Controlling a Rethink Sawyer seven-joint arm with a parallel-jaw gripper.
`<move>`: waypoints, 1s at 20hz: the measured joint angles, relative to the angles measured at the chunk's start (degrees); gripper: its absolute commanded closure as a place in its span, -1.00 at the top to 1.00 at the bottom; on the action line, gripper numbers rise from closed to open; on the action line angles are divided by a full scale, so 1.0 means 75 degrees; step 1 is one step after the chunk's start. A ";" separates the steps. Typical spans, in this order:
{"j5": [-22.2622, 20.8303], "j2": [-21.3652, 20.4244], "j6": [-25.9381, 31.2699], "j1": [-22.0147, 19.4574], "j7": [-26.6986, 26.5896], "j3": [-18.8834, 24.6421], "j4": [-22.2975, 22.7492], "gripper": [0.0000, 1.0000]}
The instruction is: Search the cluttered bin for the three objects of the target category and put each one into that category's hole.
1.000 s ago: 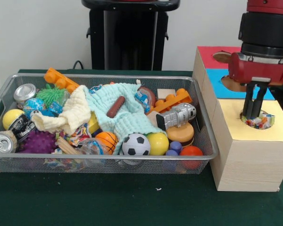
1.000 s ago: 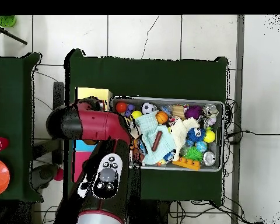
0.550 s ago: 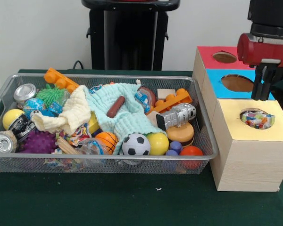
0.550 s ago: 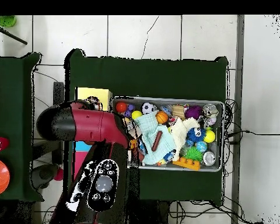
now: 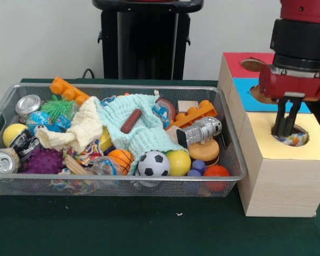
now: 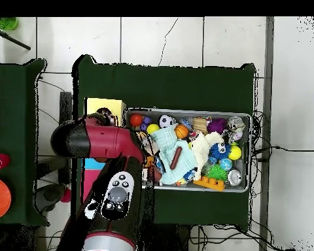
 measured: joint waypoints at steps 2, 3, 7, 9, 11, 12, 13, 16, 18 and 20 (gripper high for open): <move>0.0000 0.0152 -0.0121 0.0008 0.0000 0.0000 0.0000 -1.00; 0.0002 0.0240 -0.0190 0.0020 0.0000 0.0008 -0.0012 -1.00; 0.0004 0.0486 -0.0391 0.0078 0.0000 0.0017 -0.0065 -1.00; 0.0005 0.0552 -0.0444 0.0097 0.0000 0.0018 -0.0093 -1.00; 0.0002 0.0567 -0.0455 0.0101 0.0000 0.0015 -0.0113 -1.00; 0.0002 0.0568 -0.0455 0.0101 0.0000 0.0015 -0.0115 -1.00; 0.0002 0.0568 -0.0455 0.0101 0.0000 0.0015 -0.0115 -1.00; 0.0000 0.0548 -0.0406 0.0101 0.0000 0.0015 -0.0112 -1.00; -0.0002 0.0474 -0.0214 0.0101 0.0000 0.0017 -0.0107 -1.00; 0.0000 0.0354 0.0099 0.0104 0.0000 0.0017 -0.0106 -1.00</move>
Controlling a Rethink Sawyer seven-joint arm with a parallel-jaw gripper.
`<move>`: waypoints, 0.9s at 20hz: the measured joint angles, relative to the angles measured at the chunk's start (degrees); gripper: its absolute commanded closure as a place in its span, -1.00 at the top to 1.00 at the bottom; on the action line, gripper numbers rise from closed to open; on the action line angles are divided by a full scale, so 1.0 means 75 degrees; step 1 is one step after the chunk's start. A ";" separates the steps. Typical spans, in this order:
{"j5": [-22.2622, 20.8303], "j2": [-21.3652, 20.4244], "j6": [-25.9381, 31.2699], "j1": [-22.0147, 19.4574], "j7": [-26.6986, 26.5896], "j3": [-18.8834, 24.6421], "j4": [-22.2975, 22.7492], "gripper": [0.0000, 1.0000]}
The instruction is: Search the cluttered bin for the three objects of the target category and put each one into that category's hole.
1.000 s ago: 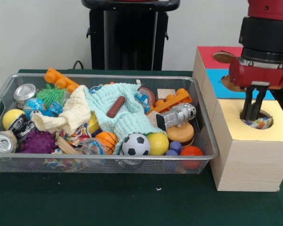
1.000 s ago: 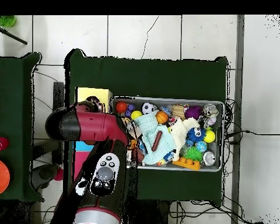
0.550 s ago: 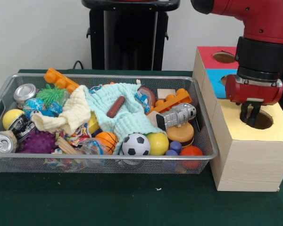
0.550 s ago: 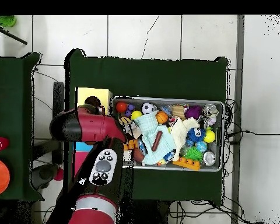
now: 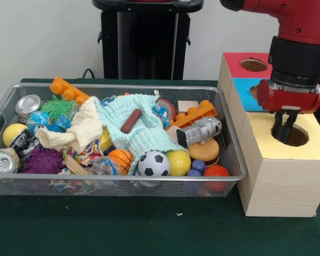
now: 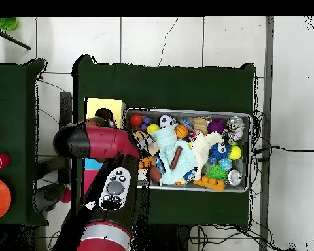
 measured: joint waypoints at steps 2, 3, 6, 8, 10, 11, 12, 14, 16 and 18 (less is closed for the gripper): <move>0.0000 -0.0293 0.0622 0.0004 0.0000 -0.0003 0.0001 -1.00; 0.0000 -0.0413 0.0851 0.0002 0.0002 -0.0004 0.0000 -1.00; -0.0003 -0.0779 0.1464 -0.0006 0.0000 -0.0006 0.0003 -1.00; -0.0006 -0.0956 0.1720 -0.0011 0.0000 -0.0006 0.0004 -1.00; -0.0006 -0.1109 0.1892 -0.0017 0.0000 -0.0007 0.0004 -1.00; -0.0008 -0.1174 0.1936 -0.0023 0.0000 -0.0007 0.0006 -1.00; -0.0011 -0.1260 0.1958 -0.0036 0.0000 -0.0006 0.0006 -1.00; -0.0046 -0.1404 0.1958 -0.0092 0.0000 -0.0007 0.0006 -1.00; -0.0135 -0.1457 0.1956 -0.0163 0.0000 -0.0004 0.0006 -1.00; -0.0256 -0.1485 0.1940 -0.0256 0.0000 0.0001 0.0009 -1.00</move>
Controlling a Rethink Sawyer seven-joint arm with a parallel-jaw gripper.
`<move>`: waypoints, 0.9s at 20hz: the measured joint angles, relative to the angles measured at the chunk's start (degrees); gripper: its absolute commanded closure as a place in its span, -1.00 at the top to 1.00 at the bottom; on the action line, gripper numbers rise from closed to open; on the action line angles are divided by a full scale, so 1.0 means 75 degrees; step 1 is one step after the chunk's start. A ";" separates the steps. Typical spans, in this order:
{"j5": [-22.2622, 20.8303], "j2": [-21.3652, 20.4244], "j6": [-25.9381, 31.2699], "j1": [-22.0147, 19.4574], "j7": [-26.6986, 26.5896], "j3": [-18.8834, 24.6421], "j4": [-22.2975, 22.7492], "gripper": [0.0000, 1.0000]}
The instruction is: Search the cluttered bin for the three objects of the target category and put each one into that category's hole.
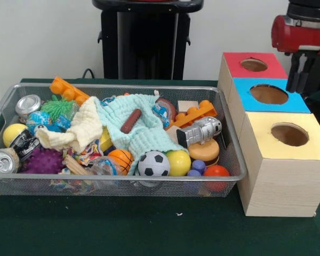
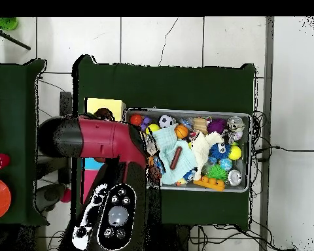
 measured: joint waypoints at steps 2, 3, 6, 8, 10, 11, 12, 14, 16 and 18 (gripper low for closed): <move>-0.0121 -0.0010 -0.0052 -0.0110 0.0000 0.0017 0.0012 -1.00; -0.0215 -0.0014 -0.0120 -0.0211 0.0000 0.0046 0.0029 -1.00; -0.0490 -0.0014 -0.0413 -0.0562 0.0000 0.0194 0.0107 -1.00; -0.0657 -0.0013 -0.0611 -0.0784 0.0000 0.0299 0.0159 -1.00; -0.0802 -0.0014 -0.0780 -0.0970 0.0000 0.0396 0.0211 -1.00; -0.0862 -0.0014 -0.0850 -0.1045 0.0000 0.0436 0.0233 -1.00; -0.0922 -0.0014 -0.0920 -0.1127 0.0000 0.0481 0.0262 -1.00; -0.1172 -0.0016 -0.1115 -0.1427 0.0000 0.0651 0.0359 -1.00; -0.1338 -0.0018 -0.1216 -0.1609 0.0000 0.0777 0.0413 -1.00; -0.1475 -0.0025 -0.1293 -0.1763 0.0000 0.0904 0.0471 -1.00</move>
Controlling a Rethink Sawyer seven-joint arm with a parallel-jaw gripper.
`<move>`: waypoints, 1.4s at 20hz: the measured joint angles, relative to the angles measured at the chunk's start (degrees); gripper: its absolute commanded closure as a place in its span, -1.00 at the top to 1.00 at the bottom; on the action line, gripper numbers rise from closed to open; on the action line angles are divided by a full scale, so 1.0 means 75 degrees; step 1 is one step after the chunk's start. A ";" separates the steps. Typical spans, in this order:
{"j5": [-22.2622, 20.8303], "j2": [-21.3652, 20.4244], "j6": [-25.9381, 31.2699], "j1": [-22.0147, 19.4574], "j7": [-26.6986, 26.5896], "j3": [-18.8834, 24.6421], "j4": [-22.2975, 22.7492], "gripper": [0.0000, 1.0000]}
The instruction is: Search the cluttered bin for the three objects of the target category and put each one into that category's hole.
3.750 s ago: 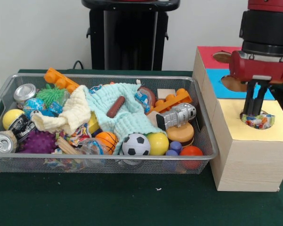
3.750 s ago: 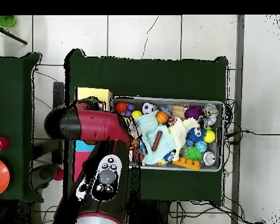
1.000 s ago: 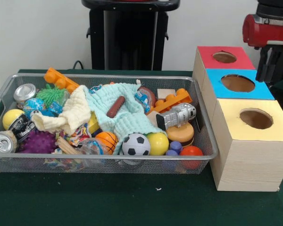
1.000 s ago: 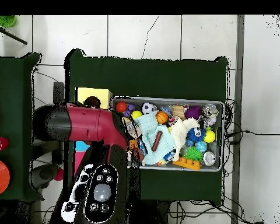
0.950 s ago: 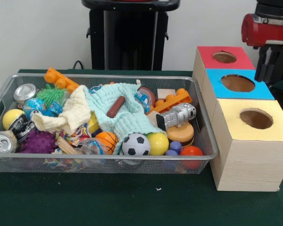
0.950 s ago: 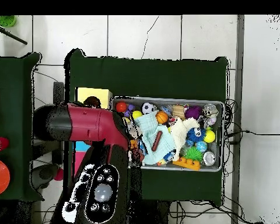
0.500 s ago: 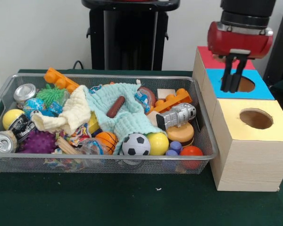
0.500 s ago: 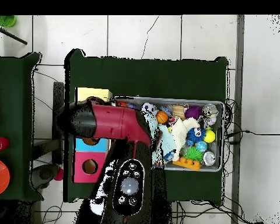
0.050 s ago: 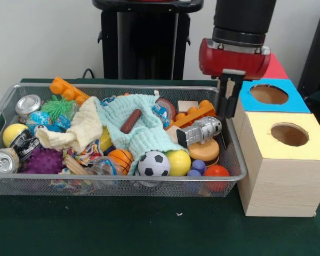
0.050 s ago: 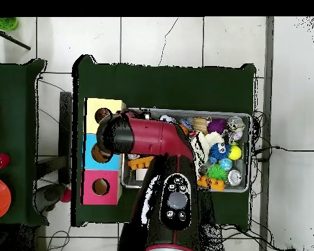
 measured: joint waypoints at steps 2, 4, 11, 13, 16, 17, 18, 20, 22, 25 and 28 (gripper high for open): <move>-0.0123 -0.0008 -0.0066 -0.0134 0.0000 0.0114 0.0059 -1.00; -0.0332 -0.0028 -0.0167 -0.0372 0.0000 0.0336 0.0166 -1.00; -0.0782 -0.0188 -0.0214 -0.0990 0.0000 0.0944 0.0463 -1.00; -0.0909 -0.0257 -0.0214 -0.1154 0.0000 0.1092 0.0535 -1.00; -0.1055 -0.0371 -0.0214 -0.1374 0.0000 0.1301 0.0605 -1.00; -0.1099 -0.0411 -0.0216 -0.1446 0.0000 0.1363 0.0613 -1.00; -0.1129 -0.0446 -0.0214 -0.1502 0.0000 0.1415 0.0618 -1.00; -0.1221 -0.0587 -0.0173 -0.1692 0.0000 0.1594 0.0627 -1.00; -0.1287 -0.0703 -0.0099 -0.1848 0.0000 0.1746 0.0627 -1.00; -0.1356 -0.0858 0.0039 -0.2066 0.0000 0.1926 0.0628 -1.00; -0.1430 -0.0993 0.0177 -0.2297 0.0000 0.2113 0.0628 -1.00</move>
